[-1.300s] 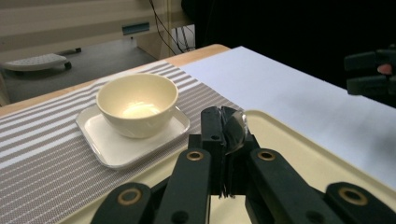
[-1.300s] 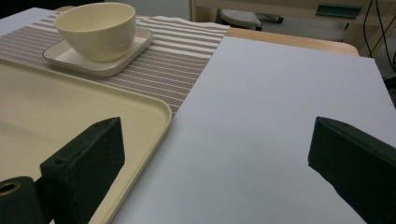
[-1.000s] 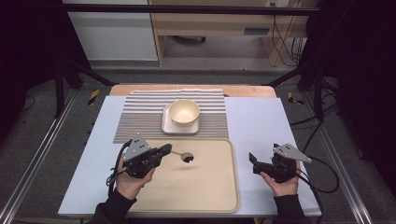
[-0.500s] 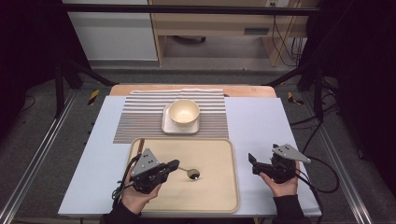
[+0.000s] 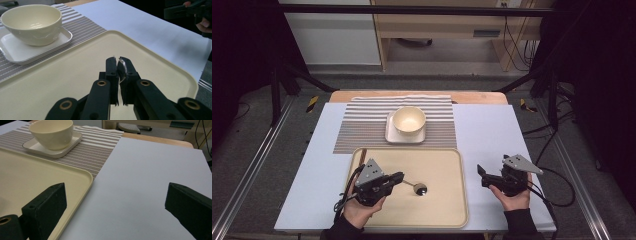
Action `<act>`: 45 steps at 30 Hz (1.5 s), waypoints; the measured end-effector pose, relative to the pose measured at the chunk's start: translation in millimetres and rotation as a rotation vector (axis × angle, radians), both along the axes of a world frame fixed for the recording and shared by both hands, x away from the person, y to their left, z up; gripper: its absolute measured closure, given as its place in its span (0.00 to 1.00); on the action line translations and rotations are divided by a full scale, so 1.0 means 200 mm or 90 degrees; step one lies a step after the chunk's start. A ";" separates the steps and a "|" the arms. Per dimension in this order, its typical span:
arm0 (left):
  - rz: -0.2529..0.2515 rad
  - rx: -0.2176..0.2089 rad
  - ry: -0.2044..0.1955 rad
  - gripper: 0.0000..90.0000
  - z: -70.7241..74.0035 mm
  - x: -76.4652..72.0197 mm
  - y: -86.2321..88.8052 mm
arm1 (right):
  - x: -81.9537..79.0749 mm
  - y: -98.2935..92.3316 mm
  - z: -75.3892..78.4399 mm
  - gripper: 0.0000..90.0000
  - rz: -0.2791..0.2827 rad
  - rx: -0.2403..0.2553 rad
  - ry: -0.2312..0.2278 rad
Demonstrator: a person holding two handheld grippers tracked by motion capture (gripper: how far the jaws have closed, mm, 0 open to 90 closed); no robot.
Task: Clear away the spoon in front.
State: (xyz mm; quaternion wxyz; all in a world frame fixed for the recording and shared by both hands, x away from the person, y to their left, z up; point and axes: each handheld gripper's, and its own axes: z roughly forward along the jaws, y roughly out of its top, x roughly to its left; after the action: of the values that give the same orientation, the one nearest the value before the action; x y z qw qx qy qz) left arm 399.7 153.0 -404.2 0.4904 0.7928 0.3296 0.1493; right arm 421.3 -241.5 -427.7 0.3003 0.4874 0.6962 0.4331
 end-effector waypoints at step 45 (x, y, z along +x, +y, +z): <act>0.129 0.073 0.086 0.53 -0.28 0.36 0.07 | 0.01 0.01 -0.01 0.05 0.005 -0.009 0.007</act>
State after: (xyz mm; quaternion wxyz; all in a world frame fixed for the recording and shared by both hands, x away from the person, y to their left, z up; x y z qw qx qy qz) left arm 471.5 167.6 -460.8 0.4033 0.7904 0.4314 0.1629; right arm 423.4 -238.7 -430.3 0.2982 0.4848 0.7028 0.4268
